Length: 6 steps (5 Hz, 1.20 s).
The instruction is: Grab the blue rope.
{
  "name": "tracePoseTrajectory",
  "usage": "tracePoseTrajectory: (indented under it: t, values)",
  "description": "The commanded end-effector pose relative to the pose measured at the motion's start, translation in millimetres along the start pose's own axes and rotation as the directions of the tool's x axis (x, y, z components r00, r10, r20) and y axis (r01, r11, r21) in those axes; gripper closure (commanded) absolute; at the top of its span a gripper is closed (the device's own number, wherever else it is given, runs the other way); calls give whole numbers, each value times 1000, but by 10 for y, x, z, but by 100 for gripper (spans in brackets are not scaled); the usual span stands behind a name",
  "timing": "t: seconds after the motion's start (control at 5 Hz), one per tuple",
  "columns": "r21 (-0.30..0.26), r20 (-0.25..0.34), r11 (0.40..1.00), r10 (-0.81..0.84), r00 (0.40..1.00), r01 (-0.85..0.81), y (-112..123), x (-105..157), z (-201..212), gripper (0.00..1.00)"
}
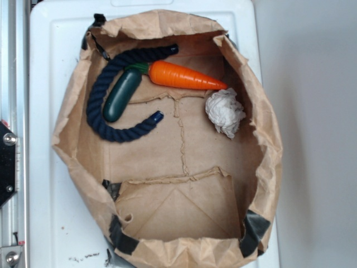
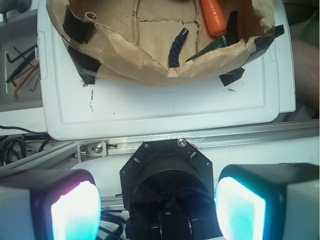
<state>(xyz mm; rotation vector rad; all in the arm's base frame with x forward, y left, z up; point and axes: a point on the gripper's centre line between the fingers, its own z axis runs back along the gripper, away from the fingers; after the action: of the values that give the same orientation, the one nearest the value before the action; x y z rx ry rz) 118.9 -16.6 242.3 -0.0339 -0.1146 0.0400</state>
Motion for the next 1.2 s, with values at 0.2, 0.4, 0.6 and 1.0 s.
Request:
tracePoseTrajectory:
  t: [0.2, 0.4, 0.6, 1.0]
  values:
    - [-24, 86, 998, -52, 995, 55, -126, 477, -192, 0]
    - [-50, 81, 994, -90, 993, 94, -175, 928, -389, 0]
    - [-77, 115, 990, -107, 988, 116, -139, 1158, -544, 0]
    - [-160, 206, 973, -131, 970, 165, 129, 1473, -923, 0]
